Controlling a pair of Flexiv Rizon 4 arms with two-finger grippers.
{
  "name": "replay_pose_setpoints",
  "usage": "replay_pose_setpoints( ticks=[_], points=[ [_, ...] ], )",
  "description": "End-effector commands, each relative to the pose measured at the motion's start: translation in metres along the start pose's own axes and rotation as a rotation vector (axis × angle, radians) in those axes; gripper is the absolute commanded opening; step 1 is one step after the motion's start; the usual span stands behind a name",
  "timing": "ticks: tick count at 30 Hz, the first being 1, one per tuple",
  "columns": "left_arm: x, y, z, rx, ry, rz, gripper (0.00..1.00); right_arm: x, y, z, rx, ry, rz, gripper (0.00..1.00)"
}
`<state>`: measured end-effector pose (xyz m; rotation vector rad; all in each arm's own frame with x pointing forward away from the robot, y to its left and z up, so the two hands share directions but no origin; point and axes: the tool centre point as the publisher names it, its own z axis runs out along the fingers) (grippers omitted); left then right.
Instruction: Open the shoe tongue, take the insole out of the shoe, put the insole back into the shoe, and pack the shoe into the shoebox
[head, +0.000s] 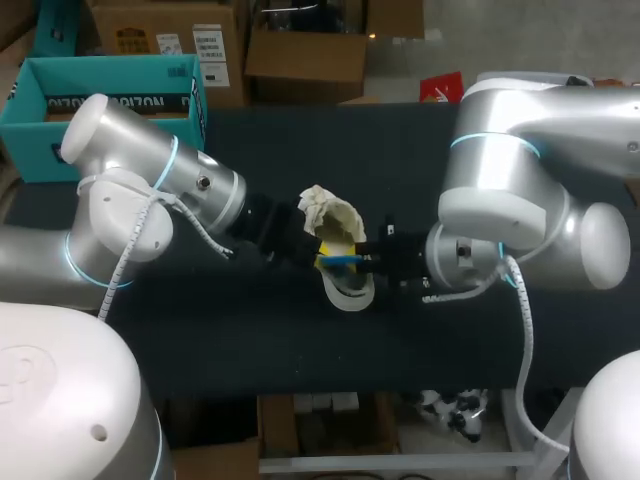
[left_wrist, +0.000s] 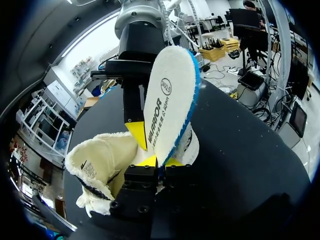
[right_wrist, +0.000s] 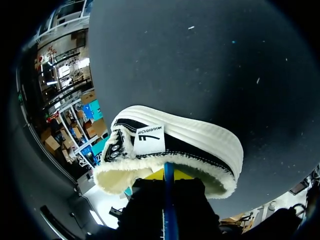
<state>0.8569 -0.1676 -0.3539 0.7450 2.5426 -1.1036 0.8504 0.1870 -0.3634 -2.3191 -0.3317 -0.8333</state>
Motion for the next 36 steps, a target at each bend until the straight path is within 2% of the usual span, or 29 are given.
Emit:
replay_pose_setpoints(
  ticks=[1,6,14,18,20,21,22,23,30,32,34,36],
  points=[
    [0.006,-0.007,-0.006,0.021,-0.015,0.022,0.29,0.001,0.006,-0.004,0.001,0.0,0.004,0.0],
    [0.012,-0.02,-0.016,0.047,-0.034,0.057,0.27,0.001,0.005,-0.007,-0.006,0.009,0.005,0.0],
    [0.015,-0.032,-0.016,0.059,-0.065,0.089,0.06,0.002,0.007,-0.005,-0.008,0.009,0.008,0.0],
    [0.015,-0.034,-0.013,0.053,-0.064,0.094,0.0,0.002,0.007,-0.005,-0.007,0.008,0.01,0.0],
    [0.015,-0.033,-0.012,0.048,-0.063,0.09,0.04,0.002,0.007,-0.005,-0.007,0.008,0.011,0.0],
    [0.015,-0.032,-0.011,0.049,-0.063,0.089,0.11,0.002,0.007,-0.005,-0.007,0.009,0.011,0.0],
    [0.015,-0.032,-0.011,0.049,-0.063,0.087,0.25,0.002,0.007,-0.005,-0.006,0.009,0.011,0.0],
    [0.015,-0.031,-0.01,0.05,-0.063,0.085,0.33,0.002,0.006,-0.005,-0.006,0.009,0.012,0.0],
    [0.013,-0.028,-0.011,0.063,-0.093,0.074,0.33,0.002,0.006,-0.004,-0.006,0.003,0.019,0.0],
    [0.012,-0.028,-0.013,0.07,-0.107,0.071,0.24,0.002,0.006,-0.004,-0.005,0.002,0.02,0.0],
    [0.011,-0.028,-0.013,0.073,-0.115,0.069,0.0,0.002,0.006,-0.004,-0.004,0.001,0.021,0.0],
    [0.01,-0.028,-0.014,0.074,-0.119,0.067,0.0,0.002,0.006,-0.004,-0.003,0.001,0.021,0.0]
  ],
)
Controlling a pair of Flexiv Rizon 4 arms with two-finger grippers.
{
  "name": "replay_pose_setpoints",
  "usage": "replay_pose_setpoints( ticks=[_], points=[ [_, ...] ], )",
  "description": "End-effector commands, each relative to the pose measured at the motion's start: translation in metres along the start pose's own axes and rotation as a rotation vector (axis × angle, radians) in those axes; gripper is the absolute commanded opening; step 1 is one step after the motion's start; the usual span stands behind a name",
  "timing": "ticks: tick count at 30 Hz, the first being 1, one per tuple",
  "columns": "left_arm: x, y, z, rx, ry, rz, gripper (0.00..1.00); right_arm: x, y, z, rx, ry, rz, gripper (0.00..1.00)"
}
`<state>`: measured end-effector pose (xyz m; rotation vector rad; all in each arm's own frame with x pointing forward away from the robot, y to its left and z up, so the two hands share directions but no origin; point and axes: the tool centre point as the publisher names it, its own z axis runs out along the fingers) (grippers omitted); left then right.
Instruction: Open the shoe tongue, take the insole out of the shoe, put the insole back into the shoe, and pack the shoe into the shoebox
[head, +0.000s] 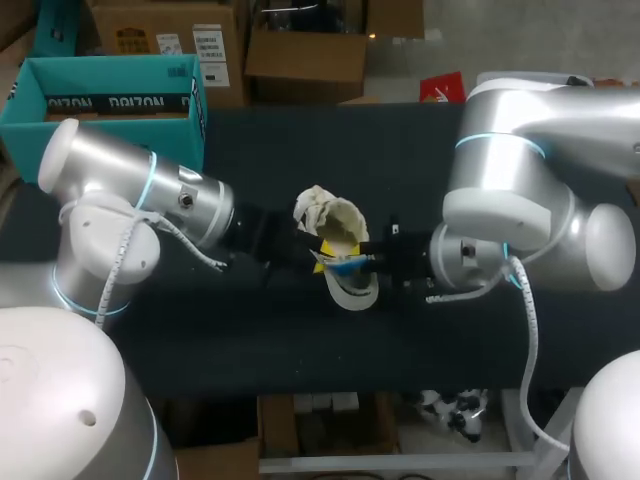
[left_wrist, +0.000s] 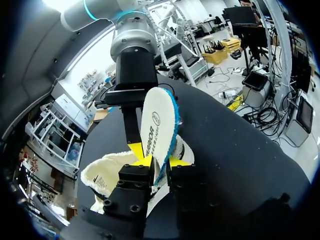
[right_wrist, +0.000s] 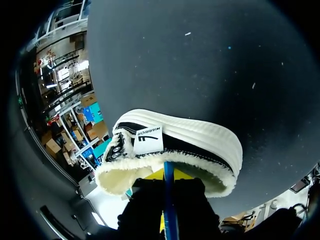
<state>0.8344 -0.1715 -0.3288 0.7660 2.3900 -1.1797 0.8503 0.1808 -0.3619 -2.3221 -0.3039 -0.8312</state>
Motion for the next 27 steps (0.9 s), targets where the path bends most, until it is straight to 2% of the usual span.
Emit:
replay_pose_setpoints(
  ticks=[1,3,6,7,12,14,15,18,23,26,27],
  points=[
    [0.003,0.002,0.001,0.005,-0.021,-0.001,0.0,0.0,0.001,0.0,0.003,-0.003,0.001,0.0],
    [0.003,0.002,0.001,0.009,-0.023,-0.003,0.0,-0.001,-0.002,-0.004,-0.003,-0.002,0.0,0.0],
    [0.003,0.003,0.002,0.009,-0.024,-0.004,0.0,-0.004,-0.009,-0.013,-0.014,0.005,-0.006,0.42],
    [0.003,0.003,0.002,0.007,-0.023,-0.004,0.0,-0.005,-0.011,-0.017,-0.024,0.008,-0.011,0.46],
    [0.003,0.003,0.003,0.001,-0.022,-0.003,0.0,-0.011,-0.019,-0.033,-0.049,0.016,-0.016,0.42],
    [0.003,0.002,0.002,-0.001,-0.024,-0.002,0.0,-0.012,-0.02,-0.036,-0.052,0.018,-0.016,0.35],
    [0.003,0.002,0.002,-0.001,-0.025,-0.002,0.0,-0.012,-0.02,-0.037,-0.051,0.019,-0.016,0.23],
    [0.003,0.001,0.002,-0.003,-0.028,-0.001,0.0,-0.013,-0.02,-0.034,-0.047,0.02,-0.015,0.08],
    [0.004,0.001,0.003,-0.01,-0.03,-0.001,0.0,-0.014,-0.019,-0.028,-0.022,0.008,-0.012,0.04],
    [0.004,0.001,0.004,-0.013,-0.031,-0.001,0.0,-0.014,-0.019,-0.027,-0.016,0.003,-0.012,0.13],
    [0.004,0.0,0.004,-0.014,-0.032,-0.001,0.0,-0.014,-0.019,-0.027,-0.014,0.002,-0.012,0.18]
  ],
)
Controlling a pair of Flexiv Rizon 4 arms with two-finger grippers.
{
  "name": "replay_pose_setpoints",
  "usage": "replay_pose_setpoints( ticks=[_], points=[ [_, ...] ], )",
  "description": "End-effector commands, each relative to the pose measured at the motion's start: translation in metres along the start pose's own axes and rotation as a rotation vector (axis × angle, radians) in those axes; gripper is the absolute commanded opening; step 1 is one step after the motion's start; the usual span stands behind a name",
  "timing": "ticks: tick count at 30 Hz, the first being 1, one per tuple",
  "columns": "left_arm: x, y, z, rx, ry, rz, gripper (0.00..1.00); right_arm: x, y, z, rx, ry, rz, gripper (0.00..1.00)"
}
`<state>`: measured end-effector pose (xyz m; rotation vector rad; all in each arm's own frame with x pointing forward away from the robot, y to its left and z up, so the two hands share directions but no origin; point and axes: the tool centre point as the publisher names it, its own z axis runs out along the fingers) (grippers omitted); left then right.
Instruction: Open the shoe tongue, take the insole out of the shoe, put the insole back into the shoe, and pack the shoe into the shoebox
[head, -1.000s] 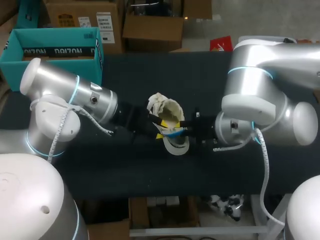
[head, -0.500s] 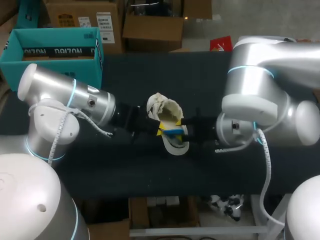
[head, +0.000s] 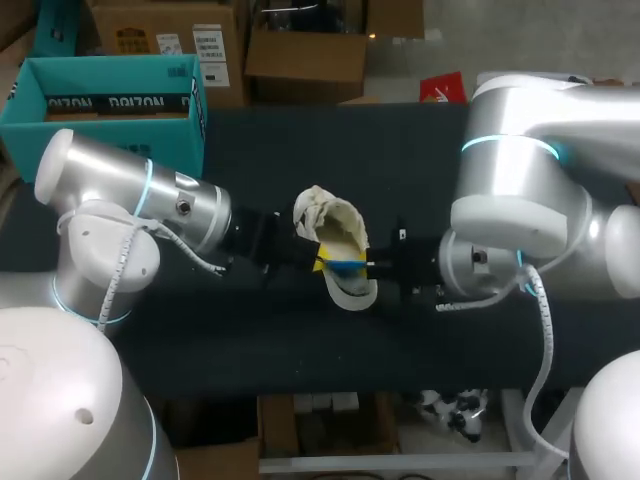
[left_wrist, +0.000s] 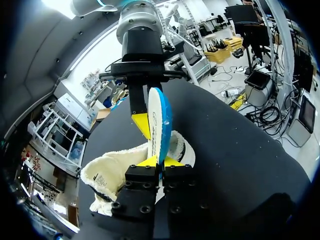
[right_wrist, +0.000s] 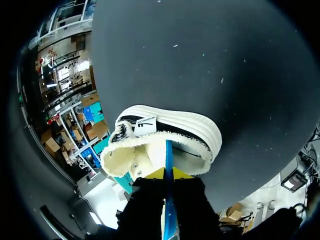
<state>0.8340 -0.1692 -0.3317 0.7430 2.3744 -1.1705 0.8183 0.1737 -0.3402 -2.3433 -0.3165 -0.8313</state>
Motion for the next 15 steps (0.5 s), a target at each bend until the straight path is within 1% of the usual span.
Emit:
replay_pose_setpoints(
  ticks=[1,4,6,7,8,15],
  points=[
    [0.0011,-0.0025,0.0047,-0.004,-0.007,0.0,0.0,-0.0033,-0.0013,0.0061,0.004,0.011,0.0,0.21],
    [0.001,-0.0023,0.0066,-0.005,-0.007,0.0,0.0,-0.0034,-0.002,0.007,0.009,0.008,0.0,0.22],
    [0.0009,-0.0018,0.0083,-0.006,-0.005,-0.001,0.0,-0.0029,-0.0026,0.0073,0.01,0.008,-0.002,0.2],
    [0.0008,-0.0017,0.0089,-0.007,-0.004,-0.001,0.0,-0.0026,-0.0029,0.0073,0.01,0.008,-0.003,0.03],
    [0.0006,-0.0016,0.0095,-0.007,-0.003,-0.002,0.0,-0.0024,-0.0032,0.0072,0.01,0.009,-0.004,0.0],
    [-0.003,0.0023,0.0144,-0.034,-0.009,-0.003,0.0,0.0013,-0.0023,0.0097,-0.004,0.018,-0.019,0.0]
  ],
)
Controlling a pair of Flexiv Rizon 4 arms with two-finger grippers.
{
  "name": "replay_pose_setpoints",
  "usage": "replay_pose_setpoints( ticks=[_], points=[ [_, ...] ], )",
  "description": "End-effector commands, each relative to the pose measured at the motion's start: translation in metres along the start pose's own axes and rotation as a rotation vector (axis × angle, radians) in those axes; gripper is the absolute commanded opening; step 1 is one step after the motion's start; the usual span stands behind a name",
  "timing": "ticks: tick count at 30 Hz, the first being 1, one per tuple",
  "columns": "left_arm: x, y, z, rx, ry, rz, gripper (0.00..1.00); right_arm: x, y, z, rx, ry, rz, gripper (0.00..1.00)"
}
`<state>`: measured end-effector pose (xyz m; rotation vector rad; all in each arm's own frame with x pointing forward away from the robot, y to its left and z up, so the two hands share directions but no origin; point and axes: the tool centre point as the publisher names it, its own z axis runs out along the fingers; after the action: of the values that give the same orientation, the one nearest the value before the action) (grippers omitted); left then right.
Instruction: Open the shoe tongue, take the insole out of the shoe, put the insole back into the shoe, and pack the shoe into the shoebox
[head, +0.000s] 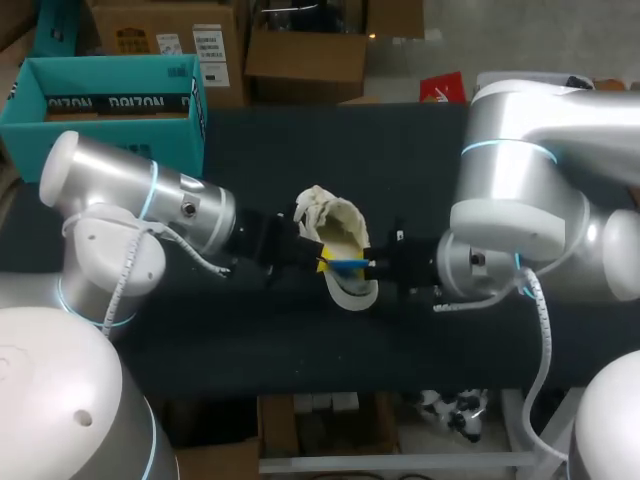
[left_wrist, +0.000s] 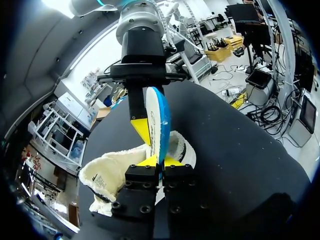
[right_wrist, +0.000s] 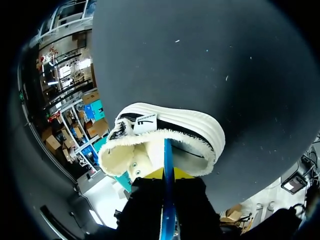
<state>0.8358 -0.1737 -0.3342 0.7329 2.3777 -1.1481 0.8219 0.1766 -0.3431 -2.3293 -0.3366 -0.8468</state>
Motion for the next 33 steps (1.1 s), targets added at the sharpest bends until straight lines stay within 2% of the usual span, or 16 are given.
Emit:
replay_pose_setpoints(
  ticks=[1,8,10,15,17,18,19,21,24,29,33],
  points=[
    [-0.003,0.003,0.01,-0.022,-0.006,-0.004,0.0,0.001,-0.002,0.006,-0.018,0.01,-0.004,0.0],
    [-0.007,0.011,0.011,-0.028,-0.005,-0.029,0.0,0.004,0.009,0.015,-0.032,0.014,-0.005,0.0],
    [-0.007,0.013,0.011,-0.03,-0.005,-0.036,0.13,0.004,0.012,0.017,-0.027,0.017,-0.003,0.0],
    [-0.006,0.019,0.011,-0.033,-0.005,-0.058,0.11,0.005,0.019,0.023,-0.023,0.018,0.0,0.0],
    [-0.005,0.02,0.011,-0.028,-0.005,-0.064,0.14,0.005,0.018,0.023,-0.022,0.018,-0.001,0.0],
    [-0.005,0.02,0.01,-0.024,-0.006,-0.066,0.17,0.005,0.017,0.022,-0.019,0.02,-0.005,0.0],
    [-0.004,0.018,0.009,-0.017,-0.006,-0.066,0.29,0.006,0.015,0.02,-0.021,0.022,-0.012,0.0],
    [-0.002,0.015,0.007,-0.013,-0.007,-0.06,0.38,0.007,0.01,0.016,-0.031,0.021,-0.025,0.0],
    [-0.001,0.01,0.008,-0.01,-0.009,-0.045,0.38,0.009,0.003,0.007,-0.042,0.022,-0.04,0.0],
    [-0.002,0.003,0.007,-0.01,-0.013,-0.033,0.28,0.01,-0.001,0.001,-0.057,0.015,-0.063,0.0],
    [-0.002,-0.002,0.006,-0.007,-0.027,-0.034,0.27,0.009,0.001,-0.002,-0.056,0.007,-0.078,0.0]
  ],
)
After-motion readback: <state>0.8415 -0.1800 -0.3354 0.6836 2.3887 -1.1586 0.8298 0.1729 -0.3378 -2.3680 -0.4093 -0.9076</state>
